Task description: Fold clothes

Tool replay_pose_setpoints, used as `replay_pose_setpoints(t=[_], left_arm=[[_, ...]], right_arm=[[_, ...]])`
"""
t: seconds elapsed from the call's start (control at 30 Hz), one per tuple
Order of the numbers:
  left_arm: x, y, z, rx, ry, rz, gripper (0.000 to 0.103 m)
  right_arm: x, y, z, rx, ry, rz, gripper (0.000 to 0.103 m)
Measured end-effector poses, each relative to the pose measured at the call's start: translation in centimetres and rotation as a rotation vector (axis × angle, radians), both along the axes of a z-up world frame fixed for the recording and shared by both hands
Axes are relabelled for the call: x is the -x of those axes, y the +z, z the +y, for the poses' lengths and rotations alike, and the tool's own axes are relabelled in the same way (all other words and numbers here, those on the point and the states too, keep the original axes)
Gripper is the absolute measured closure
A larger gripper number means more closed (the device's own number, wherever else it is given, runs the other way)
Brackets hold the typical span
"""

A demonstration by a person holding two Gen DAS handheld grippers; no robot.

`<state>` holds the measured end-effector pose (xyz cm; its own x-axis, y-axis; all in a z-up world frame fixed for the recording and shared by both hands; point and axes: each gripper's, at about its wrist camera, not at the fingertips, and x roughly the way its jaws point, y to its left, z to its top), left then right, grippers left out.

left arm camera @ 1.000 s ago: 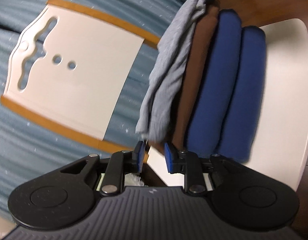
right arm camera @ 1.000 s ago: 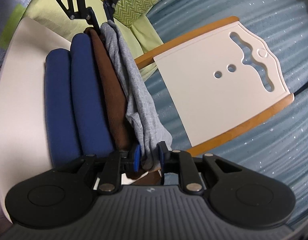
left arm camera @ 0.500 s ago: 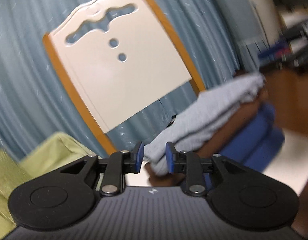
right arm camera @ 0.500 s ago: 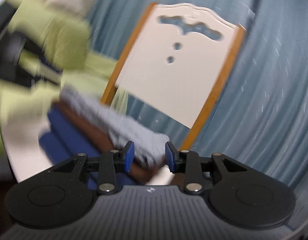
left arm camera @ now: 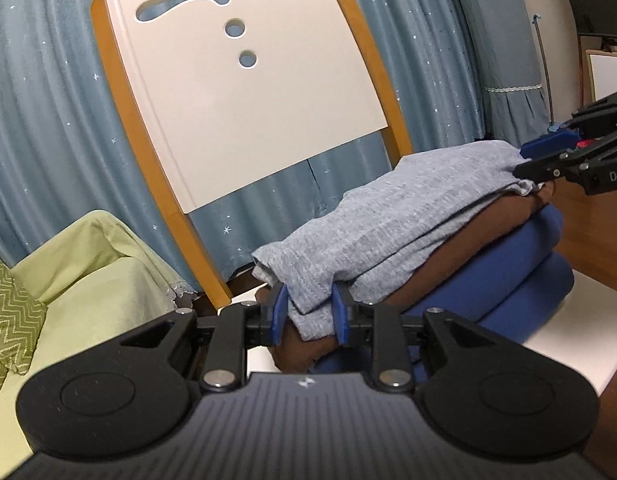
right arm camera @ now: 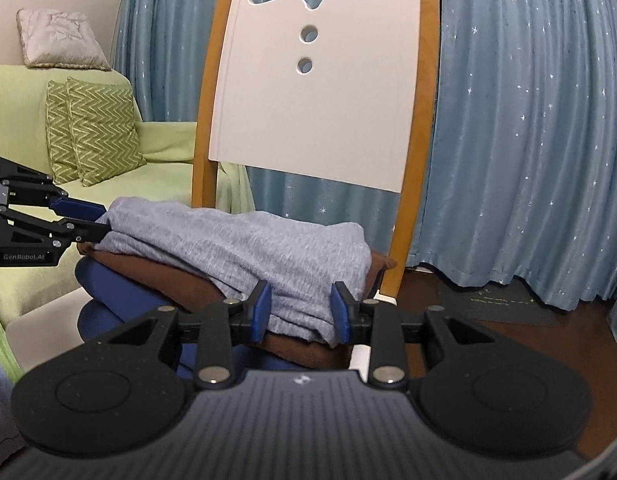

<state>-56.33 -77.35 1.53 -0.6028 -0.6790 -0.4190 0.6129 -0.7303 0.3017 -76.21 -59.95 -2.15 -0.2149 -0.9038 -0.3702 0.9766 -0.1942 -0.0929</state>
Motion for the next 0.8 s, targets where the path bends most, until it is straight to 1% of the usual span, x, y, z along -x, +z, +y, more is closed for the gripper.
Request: replay_pose_setpoints(t=[0.03,0.07,0.1,0.13,0.17,0.2,0.23,0.27,0.3,0.33,0.37,0.4,0.43,0.5,0.6,0.63,0.7,0.73,0.8], left_arm=[[-0.2,0.3,0.3,0.000,0.012,0.007,0.061],[-0.6,0.6,0.7,0.005,0.026,0.015,0.055],[-0.9,0.8,1.1,0.007,0.042,0.024,0.043],[-1.3,1.0,1.6,-0.003,0.059,0.038,0.036],[-1.8,1.0,2.1,-0.022,0.077,0.056,0.032],[-2.3,1.1,2.8,-0.042,0.097,0.075,0.026],[-2.9,1.0,3.5,-0.067,0.119,0.095,0.019],[-3.4,0.8,4.3,-0.093,0.134,0.109,0.016],[-3.9,0.6,5.0,-0.122,0.145,0.118,0.011],[-4.4,0.4,5.8,-0.154,0.157,0.126,0.004],[-4.8,0.1,6.6,-0.180,0.165,0.133,0.002],[-5.2,-0.1,7.4,-0.206,0.172,0.140,0.001],[-5.4,-0.3,8.1,-0.230,0.177,0.143,0.001],[-5.6,-0.6,9.4,-0.267,0.202,0.134,0.001],[-5.5,-0.4,11.2,-0.278,0.233,0.113,0.001],[-5.6,-0.1,11.9,-0.279,0.236,0.110,0.001],[-5.8,0.6,13.1,-0.278,0.219,0.136,0.001],[-5.9,1.0,13.6,-0.279,0.213,0.152,0.001],[-6.1,1.8,14.6,-0.272,0.223,0.153,0.001]], right_arm=[[0.0,0.4,0.3,0.006,0.000,-0.002,0.074],[-0.1,1.1,0.8,0.021,-0.001,-0.004,0.074],[-0.2,1.7,1.4,0.029,0.000,-0.002,0.074],[-0.5,2.2,1.9,0.033,0.004,0.001,0.073],[-0.7,2.5,2.5,0.032,0.007,0.001,0.071],[-0.9,2.7,3.2,0.028,0.007,-0.005,0.069],[-1.1,2.7,4.1,0.024,0.000,-0.020,0.061],[-1.3,2.6,5.0,0.014,-0.010,-0.045,0.056],[-1.5,2.2,5.9,-0.002,-0.018,-0.074,0.045],[-1.9,1.8,6.9,-0.017,-0.027,-0.102,0.038],[-2.3,1.3,7.8,-0.032,-0.037,-0.130,0.032],[-2.8,0.8,8.8,-0.047,-0.049,-0.157,0.029],[-3.3,0.4,9.7,-0.055,-0.068,-0.176,0.021],[-4.2,-0.2,11.2,-0.070,-0.104,-0.214,0.012],[-5.4,-0.6,12.9,-0.081,-0.150,-0.260,0.001],[-5.8,-0.5,13.3,-0.081,-0.153,-0.263,0.001],[-6.7,-0.1,14.1,-0.077,-0.152,-0.257,0.001],[-7.0,0.0,14.4,-0.074,-0.149,-0.248,0.001],[-7.9,0.6,15.0,-0.069,-0.148,-0.215,0.001]])
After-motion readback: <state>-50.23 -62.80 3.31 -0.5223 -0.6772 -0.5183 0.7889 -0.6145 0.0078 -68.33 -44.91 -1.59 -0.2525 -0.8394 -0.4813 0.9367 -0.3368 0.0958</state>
